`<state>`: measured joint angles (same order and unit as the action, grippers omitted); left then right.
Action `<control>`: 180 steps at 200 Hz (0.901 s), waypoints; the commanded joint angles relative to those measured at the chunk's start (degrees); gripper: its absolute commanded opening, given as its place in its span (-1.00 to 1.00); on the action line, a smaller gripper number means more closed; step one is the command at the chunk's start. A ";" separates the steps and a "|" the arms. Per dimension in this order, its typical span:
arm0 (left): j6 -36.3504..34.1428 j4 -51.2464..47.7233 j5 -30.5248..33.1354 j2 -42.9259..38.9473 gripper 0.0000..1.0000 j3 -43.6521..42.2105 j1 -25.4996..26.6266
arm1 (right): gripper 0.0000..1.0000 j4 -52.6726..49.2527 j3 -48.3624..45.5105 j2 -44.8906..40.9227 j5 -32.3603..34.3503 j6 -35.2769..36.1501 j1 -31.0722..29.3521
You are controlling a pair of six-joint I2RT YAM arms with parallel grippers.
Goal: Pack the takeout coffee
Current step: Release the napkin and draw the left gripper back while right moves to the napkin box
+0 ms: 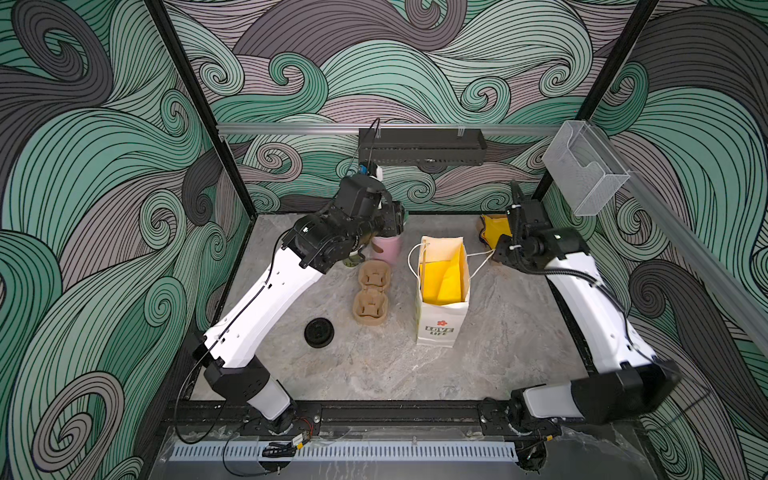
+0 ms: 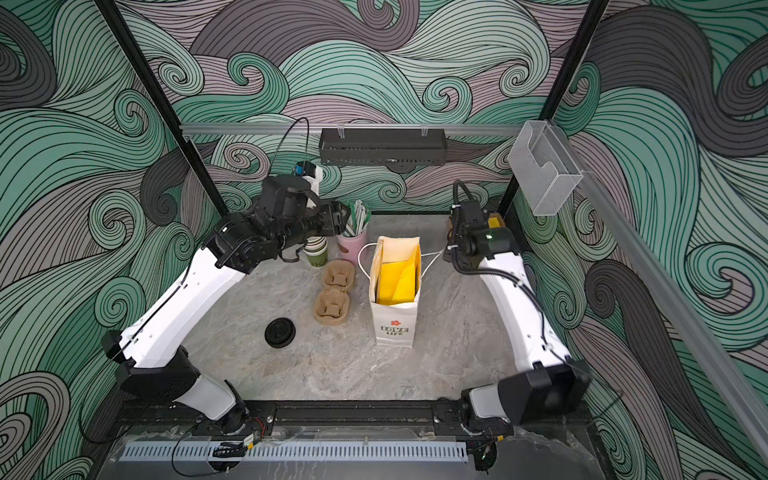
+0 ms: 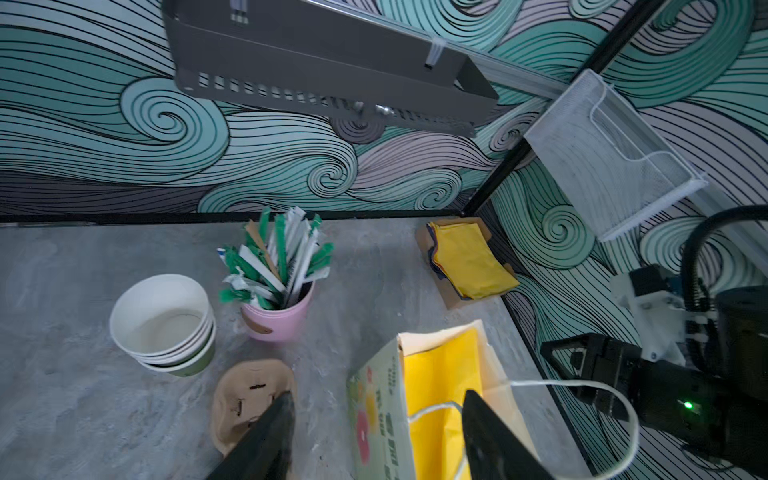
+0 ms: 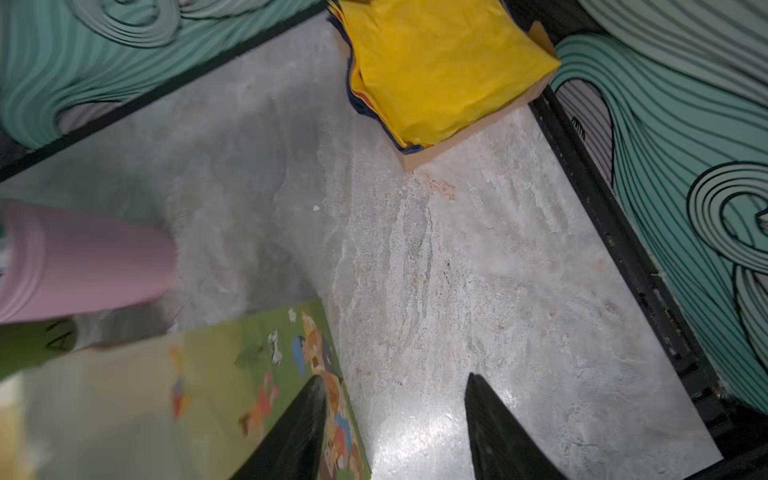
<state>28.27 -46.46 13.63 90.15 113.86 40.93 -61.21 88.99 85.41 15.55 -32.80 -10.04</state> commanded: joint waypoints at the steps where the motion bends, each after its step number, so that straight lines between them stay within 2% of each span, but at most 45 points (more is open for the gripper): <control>1: -2.12 2.99 -5.84 -0.86 0.32 -3.04 -4.27 | 0.09 4.22 3.84 7.95 0.91 -4.00 1.97; 46: -0.48 10.48 -14.62 -1.56 0.31 -10.94 -10.06 | -0.11 2.89 19.95 28.65 2.34 1.28 3.89; 62: -0.18 10.98 -16.28 -0.94 0.31 -11.85 -11.52 | -0.06 -0.01 26.86 34.86 2.75 3.29 4.52; 94: 0.63 12.07 -19.88 0.40 0.31 -12.99 -14.53 | 0.08 -8.36 42.42 46.75 -2.78 7.92 5.86; 113: 1.21 12.77 -21.82 1.35 0.30 -13.57 -16.62 | 0.14 -13.26 51.16 52.94 -2.30 8.53 6.16; 139: 1.73 13.36 -23.97 2.75 0.29 -13.49 -19.03 | 0.17 -15.26 54.40 56.62 -1.93 6.00 7.47; 180: 2.89 14.08 -24.70 3.76 0.26 -14.17 -21.03 | 0.23 -17.03 52.69 58.29 -2.50 2.87 8.24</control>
<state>30.09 -33.82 -9.10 93.12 99.83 20.91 -74.24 141.84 143.33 13.47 -27.49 -2.17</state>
